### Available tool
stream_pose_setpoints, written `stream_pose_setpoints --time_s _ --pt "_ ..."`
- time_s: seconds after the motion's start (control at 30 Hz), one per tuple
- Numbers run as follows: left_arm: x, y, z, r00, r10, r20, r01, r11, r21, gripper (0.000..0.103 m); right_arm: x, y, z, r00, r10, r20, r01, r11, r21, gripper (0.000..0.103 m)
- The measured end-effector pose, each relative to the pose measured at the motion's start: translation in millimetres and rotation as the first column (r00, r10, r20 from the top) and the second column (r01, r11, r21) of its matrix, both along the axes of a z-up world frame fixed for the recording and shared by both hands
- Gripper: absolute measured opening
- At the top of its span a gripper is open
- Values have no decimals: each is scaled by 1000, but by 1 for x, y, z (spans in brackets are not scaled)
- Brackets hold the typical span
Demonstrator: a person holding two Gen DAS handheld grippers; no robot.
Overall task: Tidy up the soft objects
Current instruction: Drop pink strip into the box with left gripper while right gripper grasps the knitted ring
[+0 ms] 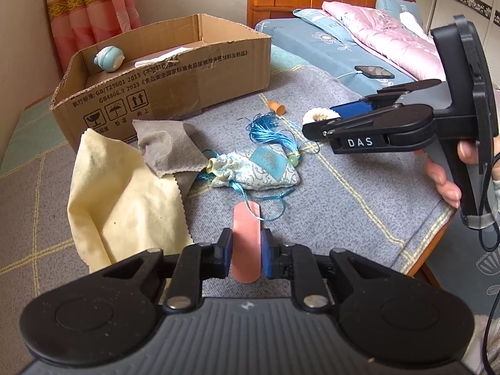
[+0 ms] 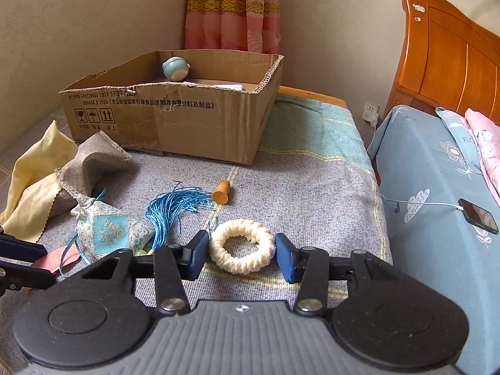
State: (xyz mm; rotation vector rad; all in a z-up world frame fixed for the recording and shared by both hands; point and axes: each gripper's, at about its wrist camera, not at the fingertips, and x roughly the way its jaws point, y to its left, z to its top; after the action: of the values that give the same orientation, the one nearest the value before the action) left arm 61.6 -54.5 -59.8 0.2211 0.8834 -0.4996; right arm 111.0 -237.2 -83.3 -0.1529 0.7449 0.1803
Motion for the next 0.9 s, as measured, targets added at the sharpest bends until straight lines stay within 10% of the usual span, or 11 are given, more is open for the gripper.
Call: stream_pose_setpoints --time_s 0.9 --pt "-7 18 49 998 -43 44 43 999 0 17 -22 -7 71 995 76 70 -74 997 -23 48"
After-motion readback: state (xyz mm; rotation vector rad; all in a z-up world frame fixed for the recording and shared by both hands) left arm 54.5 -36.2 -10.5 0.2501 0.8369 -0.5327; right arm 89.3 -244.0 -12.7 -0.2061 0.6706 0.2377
